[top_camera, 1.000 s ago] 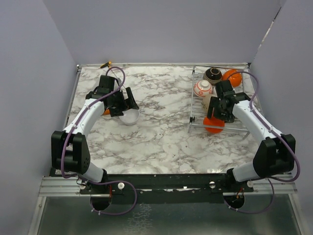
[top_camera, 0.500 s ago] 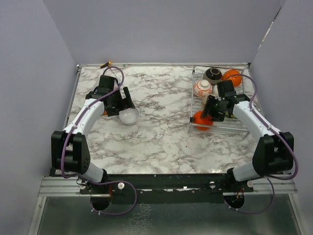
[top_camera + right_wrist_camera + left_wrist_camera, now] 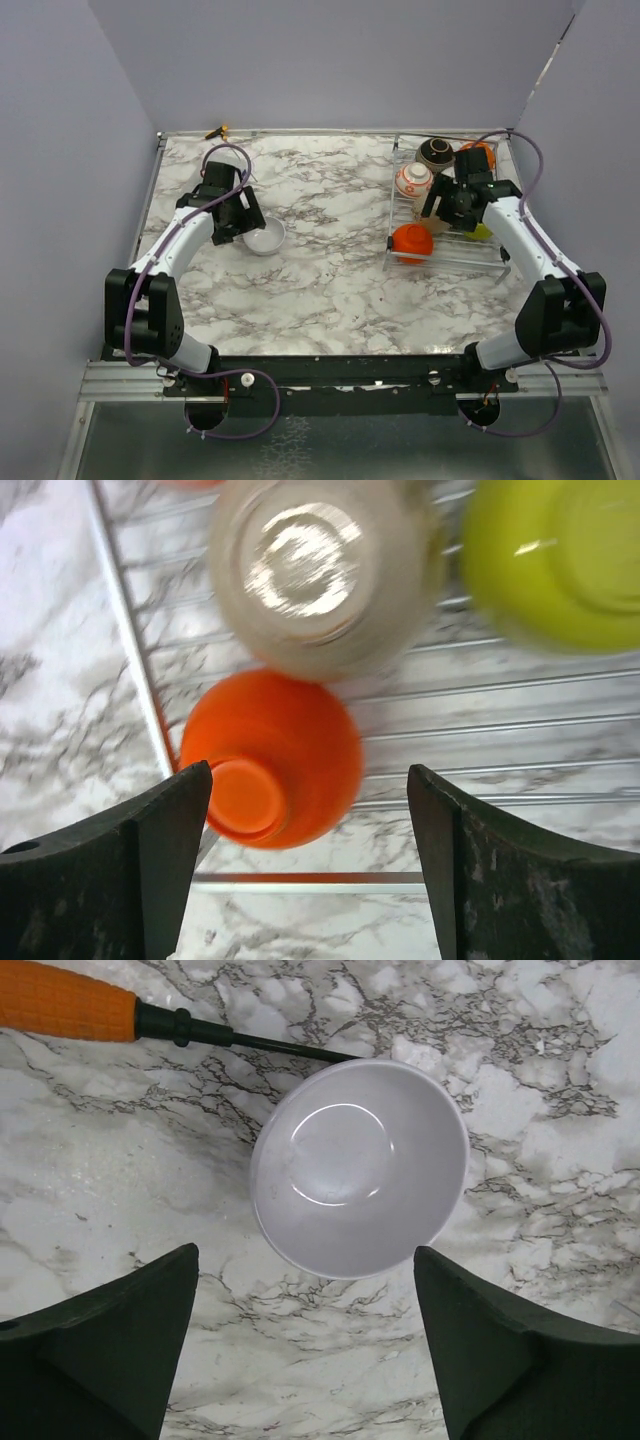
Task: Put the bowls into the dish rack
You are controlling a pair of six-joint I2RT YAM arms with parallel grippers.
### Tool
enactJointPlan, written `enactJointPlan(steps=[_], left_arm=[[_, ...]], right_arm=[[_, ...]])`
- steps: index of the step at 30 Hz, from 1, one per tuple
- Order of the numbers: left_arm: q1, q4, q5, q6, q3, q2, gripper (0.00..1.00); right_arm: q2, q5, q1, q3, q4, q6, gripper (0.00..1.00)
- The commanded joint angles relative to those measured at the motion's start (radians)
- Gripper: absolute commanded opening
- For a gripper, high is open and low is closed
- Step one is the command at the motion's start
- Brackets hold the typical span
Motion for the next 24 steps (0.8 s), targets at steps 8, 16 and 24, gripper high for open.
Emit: enactJointPlan(steps=[8, 16, 24], left_arm=[[-0.001, 0.039, -0.059, 0.008, -0.114, 0.028, 0.83], [-0.001, 0.086, -0.002, 0.006, -0.138, 0.106, 0.75], [-0.001, 0.114, 0.011, 0.004, -0.146, 0.146, 0.52]], right_arm=[[-0.113, 0.359, -0.311, -0.07, -0.031, 0.011, 0.84], [-0.054, 0.208, -0.432, -0.163, 0.007, -0.005, 0.81], [0.002, -0.003, -0.445, -0.154, 0.025, -0.006, 0.74]])
